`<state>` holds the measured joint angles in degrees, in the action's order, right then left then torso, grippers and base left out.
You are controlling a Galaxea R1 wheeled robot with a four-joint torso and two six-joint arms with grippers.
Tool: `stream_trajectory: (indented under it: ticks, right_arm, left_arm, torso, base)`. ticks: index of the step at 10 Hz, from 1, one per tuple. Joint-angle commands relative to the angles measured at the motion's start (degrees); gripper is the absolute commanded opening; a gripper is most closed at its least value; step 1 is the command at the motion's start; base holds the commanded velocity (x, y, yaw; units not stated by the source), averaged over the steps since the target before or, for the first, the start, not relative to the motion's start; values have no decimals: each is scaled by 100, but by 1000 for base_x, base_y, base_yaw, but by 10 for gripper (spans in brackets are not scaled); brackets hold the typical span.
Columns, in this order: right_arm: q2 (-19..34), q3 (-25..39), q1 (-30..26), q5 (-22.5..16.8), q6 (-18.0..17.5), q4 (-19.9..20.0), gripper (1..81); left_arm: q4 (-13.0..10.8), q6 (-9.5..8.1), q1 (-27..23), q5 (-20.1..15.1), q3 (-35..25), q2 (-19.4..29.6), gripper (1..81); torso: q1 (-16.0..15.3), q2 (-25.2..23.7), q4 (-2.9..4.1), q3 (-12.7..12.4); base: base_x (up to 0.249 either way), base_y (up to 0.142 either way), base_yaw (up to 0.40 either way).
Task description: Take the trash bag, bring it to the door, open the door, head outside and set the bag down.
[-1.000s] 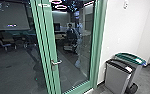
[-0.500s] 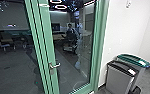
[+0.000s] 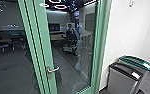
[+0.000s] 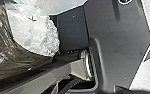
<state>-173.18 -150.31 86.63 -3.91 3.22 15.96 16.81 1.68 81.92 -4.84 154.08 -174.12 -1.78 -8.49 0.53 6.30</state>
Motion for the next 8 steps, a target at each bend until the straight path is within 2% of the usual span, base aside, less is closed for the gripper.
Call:
stream_trajectory:
  ticks: [1, 8]
  right_arm:
    - [-44, 3, -308, -356, 21, -49, 811]
    - [-44, -32, -299, -356, 21, -49, 811]
  left_arm:
    - [-46, 51, -356, -333, -18, -1, 10]
    - [-38, 51, -357, -333, -26, -1, 10]
  torso:
    - [0, 0, 0, 0]
    - [0, -2, 0, 0]
  base:
    - [173, 0, 0]
    - [161, 0, 0]
